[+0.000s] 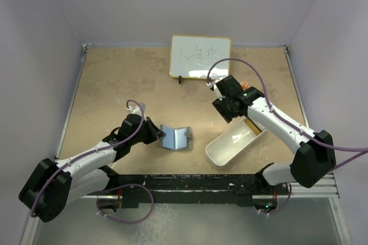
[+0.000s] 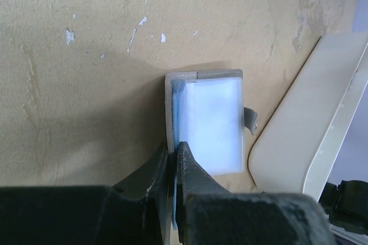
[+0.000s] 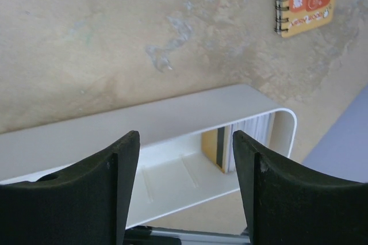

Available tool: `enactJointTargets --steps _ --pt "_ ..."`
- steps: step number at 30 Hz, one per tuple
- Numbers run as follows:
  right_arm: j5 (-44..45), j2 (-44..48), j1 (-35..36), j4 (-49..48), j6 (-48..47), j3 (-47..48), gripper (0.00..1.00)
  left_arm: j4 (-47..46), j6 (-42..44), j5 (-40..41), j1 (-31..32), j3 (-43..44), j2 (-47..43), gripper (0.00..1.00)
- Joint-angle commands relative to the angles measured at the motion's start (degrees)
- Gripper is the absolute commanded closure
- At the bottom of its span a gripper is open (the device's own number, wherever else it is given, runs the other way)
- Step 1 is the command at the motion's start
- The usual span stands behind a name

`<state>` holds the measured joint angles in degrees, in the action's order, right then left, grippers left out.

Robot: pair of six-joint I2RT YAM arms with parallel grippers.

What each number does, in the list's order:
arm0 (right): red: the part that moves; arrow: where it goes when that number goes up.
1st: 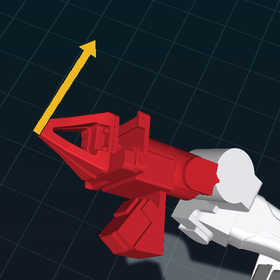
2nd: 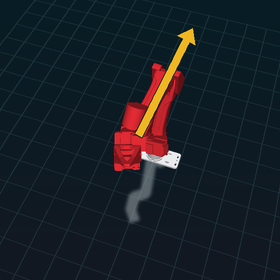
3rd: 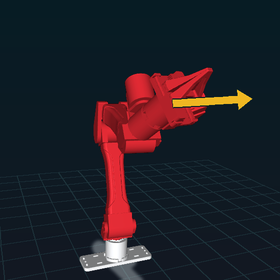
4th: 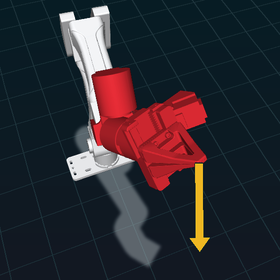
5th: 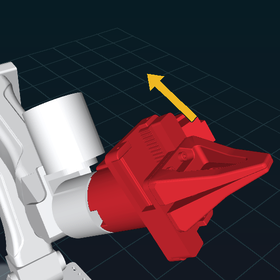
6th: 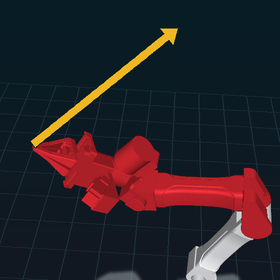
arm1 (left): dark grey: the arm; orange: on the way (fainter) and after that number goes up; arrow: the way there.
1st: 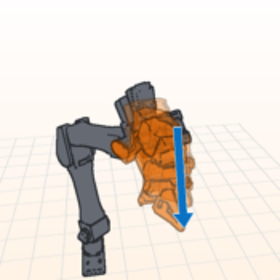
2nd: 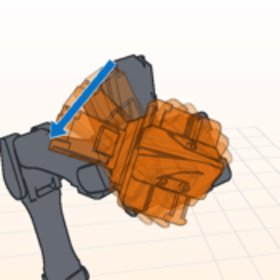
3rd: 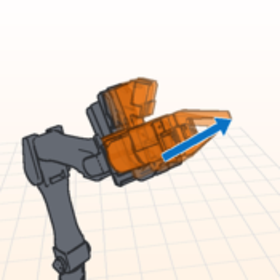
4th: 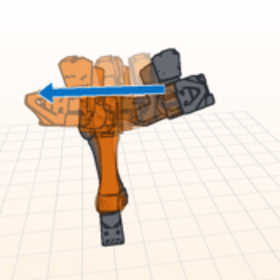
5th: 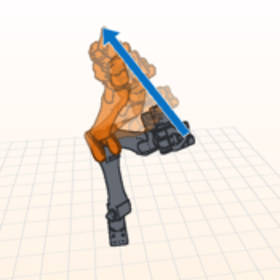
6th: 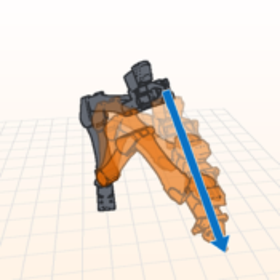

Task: Put the credit cards into the card holder
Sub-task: Pick up the credit card from the storage box.

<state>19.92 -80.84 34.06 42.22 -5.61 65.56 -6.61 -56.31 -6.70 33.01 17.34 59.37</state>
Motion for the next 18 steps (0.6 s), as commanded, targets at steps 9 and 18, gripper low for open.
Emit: enactJointTargets --steps 9,18 --pt "-4.34 3.47 -14.24 0.91 -16.88 -8.28 0.34 -3.34 0.49 -4.10 -0.23 -1.44 -1.56 1.00" --pt "-2.46 -0.98 -17.32 -7.97 -17.07 -11.82 0.36 -5.30 0.50 -4.74 -0.23 -2.35 -0.31 1.00"
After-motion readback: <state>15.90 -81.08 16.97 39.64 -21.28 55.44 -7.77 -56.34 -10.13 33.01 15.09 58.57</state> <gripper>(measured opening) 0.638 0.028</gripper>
